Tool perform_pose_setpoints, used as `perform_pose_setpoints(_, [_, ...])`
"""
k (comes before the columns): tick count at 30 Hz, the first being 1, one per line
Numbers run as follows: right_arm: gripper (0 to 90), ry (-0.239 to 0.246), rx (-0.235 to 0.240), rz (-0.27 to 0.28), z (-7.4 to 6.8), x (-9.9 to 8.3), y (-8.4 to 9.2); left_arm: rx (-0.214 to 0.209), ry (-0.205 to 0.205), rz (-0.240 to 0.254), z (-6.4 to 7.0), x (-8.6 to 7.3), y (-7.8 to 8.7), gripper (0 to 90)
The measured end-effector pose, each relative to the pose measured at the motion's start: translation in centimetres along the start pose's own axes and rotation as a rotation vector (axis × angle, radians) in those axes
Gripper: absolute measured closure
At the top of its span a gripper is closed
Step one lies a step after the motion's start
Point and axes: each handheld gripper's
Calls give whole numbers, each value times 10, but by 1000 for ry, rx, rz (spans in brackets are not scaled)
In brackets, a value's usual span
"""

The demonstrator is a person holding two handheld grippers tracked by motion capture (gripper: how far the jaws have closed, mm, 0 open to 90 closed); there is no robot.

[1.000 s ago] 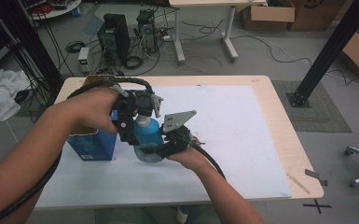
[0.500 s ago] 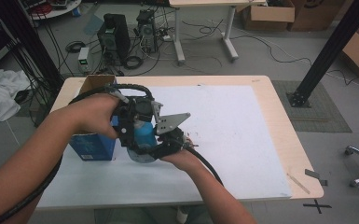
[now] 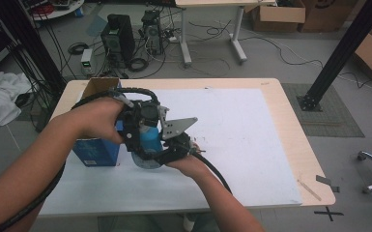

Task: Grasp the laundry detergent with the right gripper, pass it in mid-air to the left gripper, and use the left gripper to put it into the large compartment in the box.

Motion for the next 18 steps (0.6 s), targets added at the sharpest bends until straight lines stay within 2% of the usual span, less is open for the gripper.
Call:
perform_pose_setpoints(3, [458, 0, -1, 0, 0, 0, 0, -6, 4, -11, -1, 1, 1, 159])
perform_pose_setpoints(7, [457, -2, -1, 0, 0, 0, 0, -2, 8, -16, -1, 1, 1, 166])
perform_pose_setpoints(10, [457, -3, -2, 0, 0, -1, 1, 18, 3, -21, -1, 3, 1, 166])
perform_pose_setpoints(18, [459, -3, -4, 9, 1, -2, 1, 29, -5, -19, 0, 5, 2, 223])
Point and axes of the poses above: each handheld gripper's, and its own axes: y roughly backward along the jaws, x roughly out of its top, z roughly to its right, and after that the axes turned 6 degrees about y, right-handed
